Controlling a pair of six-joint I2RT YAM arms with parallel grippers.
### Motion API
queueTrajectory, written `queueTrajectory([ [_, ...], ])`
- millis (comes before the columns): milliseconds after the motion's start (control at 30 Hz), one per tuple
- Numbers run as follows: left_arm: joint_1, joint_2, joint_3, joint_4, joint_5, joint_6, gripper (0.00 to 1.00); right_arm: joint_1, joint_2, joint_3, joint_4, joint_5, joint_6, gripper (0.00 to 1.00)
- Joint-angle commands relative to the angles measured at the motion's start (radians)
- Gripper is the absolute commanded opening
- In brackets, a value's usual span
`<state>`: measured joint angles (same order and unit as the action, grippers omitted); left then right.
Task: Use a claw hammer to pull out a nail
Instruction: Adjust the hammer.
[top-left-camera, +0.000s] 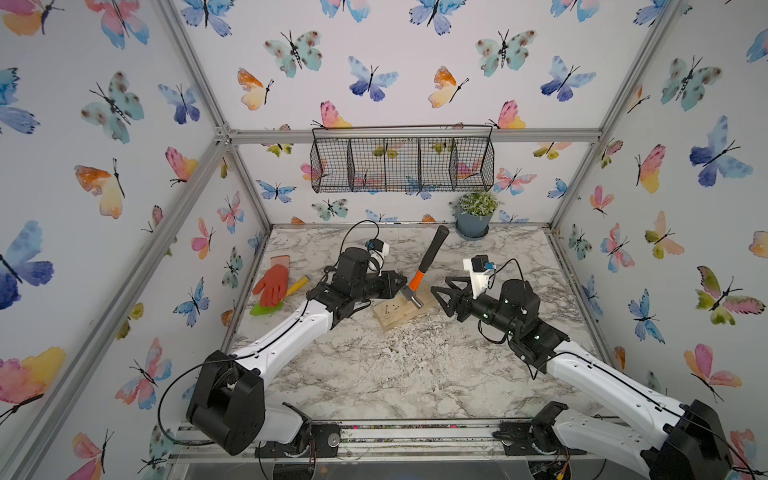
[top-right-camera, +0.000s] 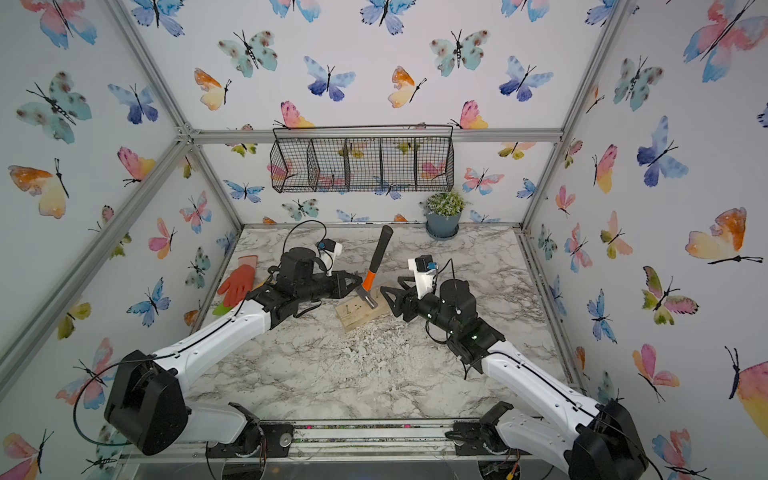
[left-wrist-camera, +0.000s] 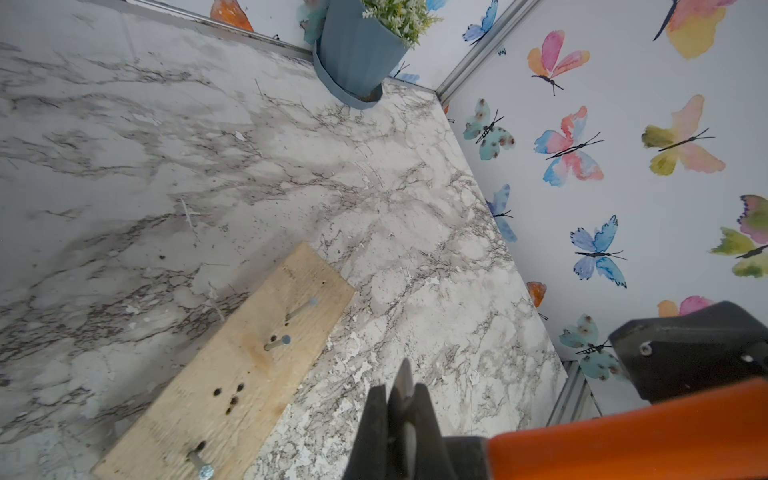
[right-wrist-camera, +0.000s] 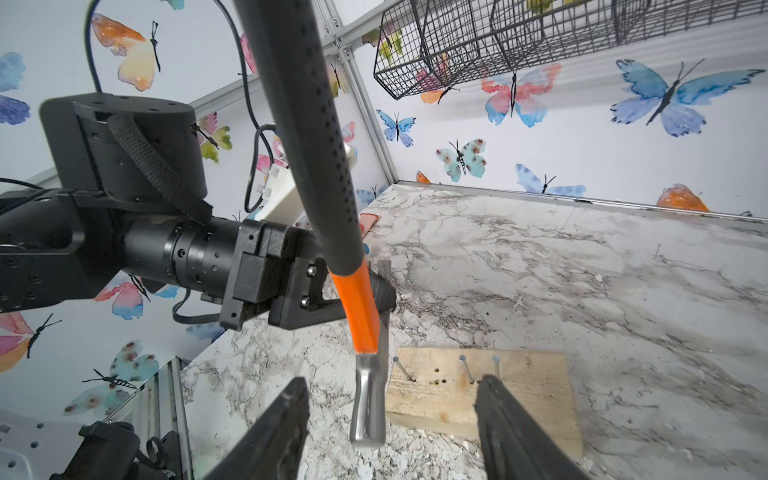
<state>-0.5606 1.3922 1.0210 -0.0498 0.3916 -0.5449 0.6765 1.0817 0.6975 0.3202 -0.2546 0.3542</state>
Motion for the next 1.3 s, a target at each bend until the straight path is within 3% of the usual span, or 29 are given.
queueTrajectory([
  [0,-0.027,0.019,0.051,0.085,0.051,-0.088,0.00,0.015,0.025,0.026,0.072,0.010,-0.013,0.65],
  [267,-0.055,0.024,0.042,0.027,0.004,-0.017,0.00,0.016,0.023,0.156,-0.094,0.115,-0.062,0.64],
  [400,-0.056,0.016,0.026,0.030,0.001,0.011,0.00,0.016,0.028,0.208,-0.178,0.098,-0.056,0.64],
  [600,-0.056,-0.002,0.019,0.004,-0.024,0.089,0.00,0.015,0.124,0.427,-0.507,0.071,-0.078,0.59],
  [833,-0.059,-0.017,0.018,0.009,-0.006,0.122,0.00,0.015,0.144,0.471,-0.563,0.048,-0.073,0.50],
  [1033,-0.066,-0.019,0.028,-0.001,0.008,0.146,0.00,0.014,0.157,0.468,-0.550,0.054,-0.075,0.27],
  [1133,-0.074,-0.020,0.036,-0.021,-0.007,0.170,0.00,0.015,0.171,0.483,-0.561,0.050,-0.088,0.26],
  [1200,-0.074,-0.020,0.034,-0.021,-0.016,0.175,0.00,0.015,0.182,0.502,-0.576,0.048,-0.102,0.11],
  [1267,-0.074,-0.017,0.034,-0.025,-0.020,0.178,0.00,0.015,0.193,0.519,-0.591,0.044,-0.112,0.03],
])
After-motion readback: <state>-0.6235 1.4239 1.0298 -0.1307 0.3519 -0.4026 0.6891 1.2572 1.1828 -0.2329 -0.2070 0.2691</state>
